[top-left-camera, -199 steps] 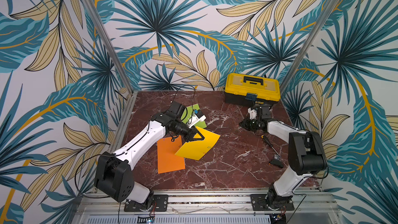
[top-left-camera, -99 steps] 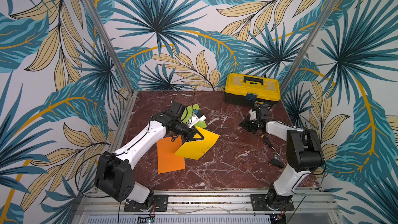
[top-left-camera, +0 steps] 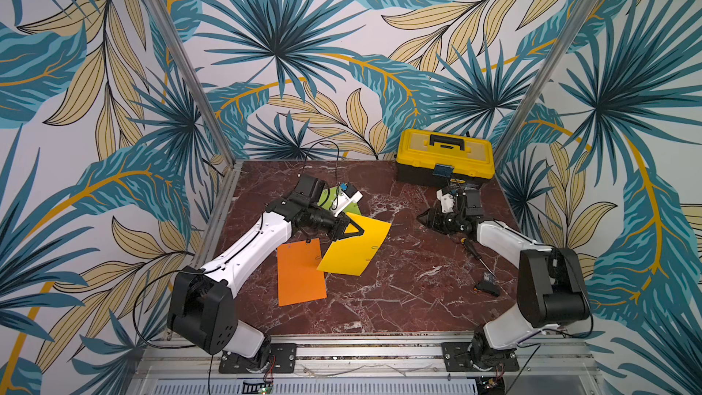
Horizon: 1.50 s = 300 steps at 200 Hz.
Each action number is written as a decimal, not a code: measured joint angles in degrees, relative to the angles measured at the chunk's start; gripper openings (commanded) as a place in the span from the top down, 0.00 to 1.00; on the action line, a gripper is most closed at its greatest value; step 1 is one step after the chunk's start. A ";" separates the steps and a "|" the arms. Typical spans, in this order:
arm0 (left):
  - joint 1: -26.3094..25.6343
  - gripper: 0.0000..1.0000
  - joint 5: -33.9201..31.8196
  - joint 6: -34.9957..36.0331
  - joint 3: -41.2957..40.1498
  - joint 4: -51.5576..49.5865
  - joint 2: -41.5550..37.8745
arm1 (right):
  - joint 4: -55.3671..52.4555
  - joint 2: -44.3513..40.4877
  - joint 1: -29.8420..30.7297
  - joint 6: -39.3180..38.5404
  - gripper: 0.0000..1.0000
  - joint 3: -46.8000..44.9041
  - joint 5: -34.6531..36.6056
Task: Unclip the paperclips from the documents
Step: Place the paper clip at the center of the board, then adjust the document.
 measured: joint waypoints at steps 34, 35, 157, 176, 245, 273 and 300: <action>0.98 1.00 3.06 -5.05 0.00 8.98 2.32 | 11.89 -9.42 0.68 -2.01 0.35 -7.54 -10.34; 1.03 1.00 3.13 -5.16 0.00 9.25 2.45 | 12.44 -9.62 0.70 -2.12 0.35 -7.85 -10.73; 0.07 1.00 9.35 -11.28 5.18 18.78 7.10 | 32.59 -6.84 9.31 1.29 0.32 -7.13 -28.39; -0.42 1.00 9.77 -11.34 5.22 18.86 7.93 | 33.90 -5.27 9.81 2.12 0.34 -5.35 -29.55; -0.76 1.00 10.54 -12.15 5.22 20.22 8.81 | 35.30 -4.50 11.06 4.92 0.69 -2.49 -34.16; -0.76 1.00 10.75 -12.57 5.22 21.16 8.83 | 34.05 -4.50 11.10 4.52 0.87 -1.79 -34.84; -0.76 1.00 10.78 -12.92 5.22 21.79 8.92 | 32.04 -4.50 11.10 3.87 0.97 -0.50 -35.04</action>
